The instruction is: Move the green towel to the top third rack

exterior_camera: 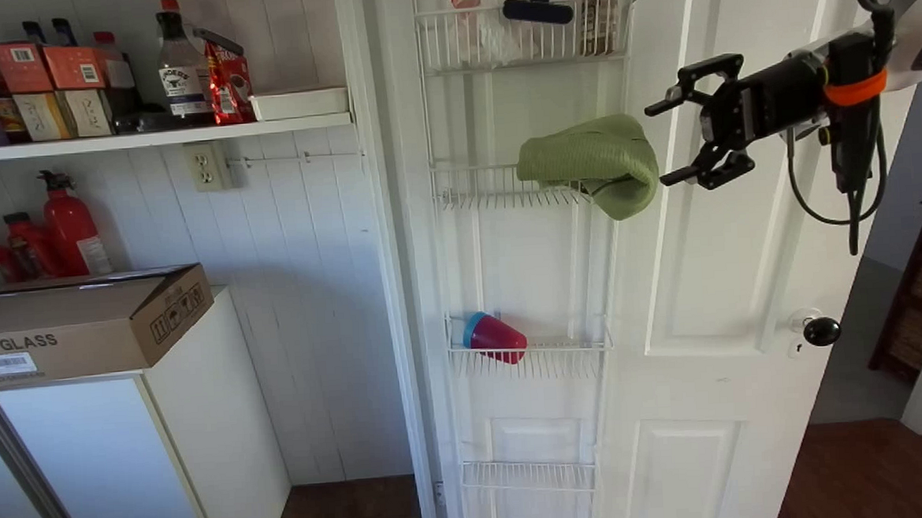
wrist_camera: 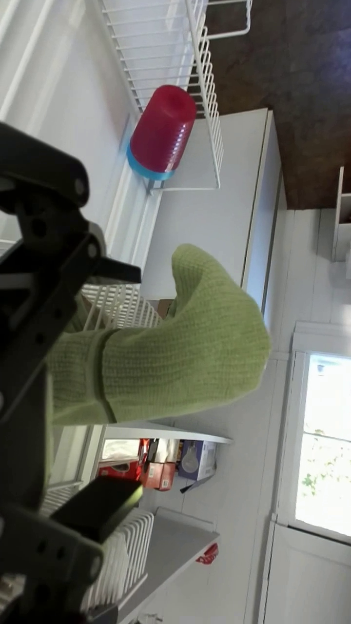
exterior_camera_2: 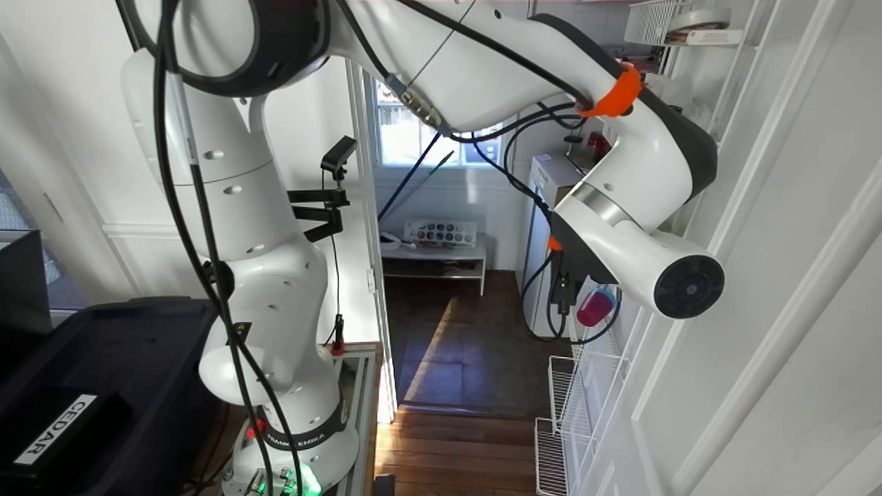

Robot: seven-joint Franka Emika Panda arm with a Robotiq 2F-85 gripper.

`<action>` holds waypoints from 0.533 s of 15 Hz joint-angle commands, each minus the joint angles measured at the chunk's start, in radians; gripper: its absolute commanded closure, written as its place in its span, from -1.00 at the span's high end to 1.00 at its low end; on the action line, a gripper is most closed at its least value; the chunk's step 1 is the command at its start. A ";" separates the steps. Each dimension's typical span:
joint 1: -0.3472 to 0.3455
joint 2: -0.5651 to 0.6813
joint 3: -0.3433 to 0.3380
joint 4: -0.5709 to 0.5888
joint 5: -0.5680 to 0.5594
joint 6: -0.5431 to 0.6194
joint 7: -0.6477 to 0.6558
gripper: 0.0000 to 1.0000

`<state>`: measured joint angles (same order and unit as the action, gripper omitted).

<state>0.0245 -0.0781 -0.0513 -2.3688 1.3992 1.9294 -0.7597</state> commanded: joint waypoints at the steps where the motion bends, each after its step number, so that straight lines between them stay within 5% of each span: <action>1: -0.010 0.034 0.018 0.033 0.079 -0.017 -0.005 1.00; 3: -0.008 0.050 0.024 0.045 0.120 0.002 -0.015 0.85; 5: -0.005 0.075 0.031 0.062 0.139 0.009 -0.013 0.32; 8: -0.004 0.103 0.038 0.081 0.131 0.027 -0.003 -0.12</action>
<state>0.0246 -0.0147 -0.0315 -2.3209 1.5059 1.9317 -0.7615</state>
